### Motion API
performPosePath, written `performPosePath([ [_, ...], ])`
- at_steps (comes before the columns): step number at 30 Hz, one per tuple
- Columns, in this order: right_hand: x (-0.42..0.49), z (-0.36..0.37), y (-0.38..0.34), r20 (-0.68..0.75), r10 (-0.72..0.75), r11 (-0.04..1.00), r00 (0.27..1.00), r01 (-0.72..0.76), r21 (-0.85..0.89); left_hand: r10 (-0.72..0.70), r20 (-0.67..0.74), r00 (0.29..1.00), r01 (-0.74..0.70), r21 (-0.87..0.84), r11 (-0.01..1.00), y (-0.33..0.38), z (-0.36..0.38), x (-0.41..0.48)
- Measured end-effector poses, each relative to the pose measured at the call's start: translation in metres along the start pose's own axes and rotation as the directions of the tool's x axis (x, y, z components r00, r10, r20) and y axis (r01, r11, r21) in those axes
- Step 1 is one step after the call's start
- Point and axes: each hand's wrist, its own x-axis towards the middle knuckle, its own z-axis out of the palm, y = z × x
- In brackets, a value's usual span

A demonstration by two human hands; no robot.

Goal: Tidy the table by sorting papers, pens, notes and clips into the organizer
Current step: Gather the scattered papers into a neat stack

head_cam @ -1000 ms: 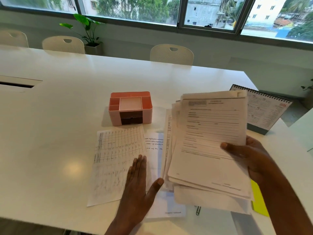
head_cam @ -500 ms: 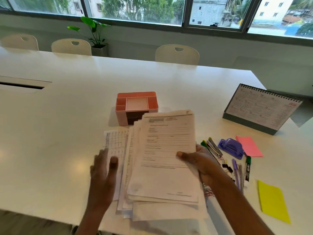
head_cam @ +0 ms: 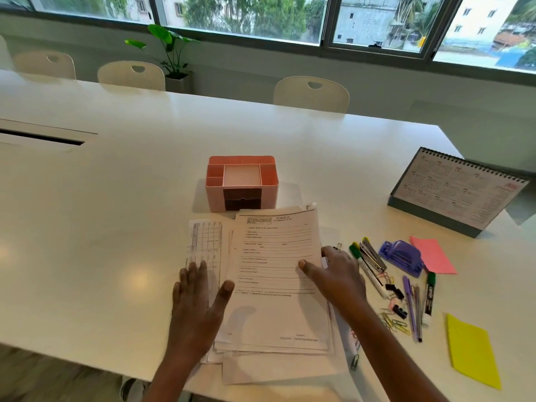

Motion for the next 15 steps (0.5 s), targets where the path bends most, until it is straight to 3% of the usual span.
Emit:
performPosePath([
  [6,-0.004,0.001,-0.007,0.006,-0.042,0.996,0.999,0.041,0.085,0.034,0.026,0.999,-0.032,-0.071,0.997,0.008,0.005,-0.004],
  [10,-0.007,0.000,-0.015,0.096,-0.100,0.913,0.990,0.053,0.405,0.028,0.049,0.998,-0.016,-0.240,0.971,0.021,0.008,-0.013],
  [15,-0.012,-0.001,-0.028,0.165,-0.135,0.877,0.977,0.041,0.479,0.010,0.055,0.998,0.012,-0.382,0.924,0.024,0.013,-0.013],
])
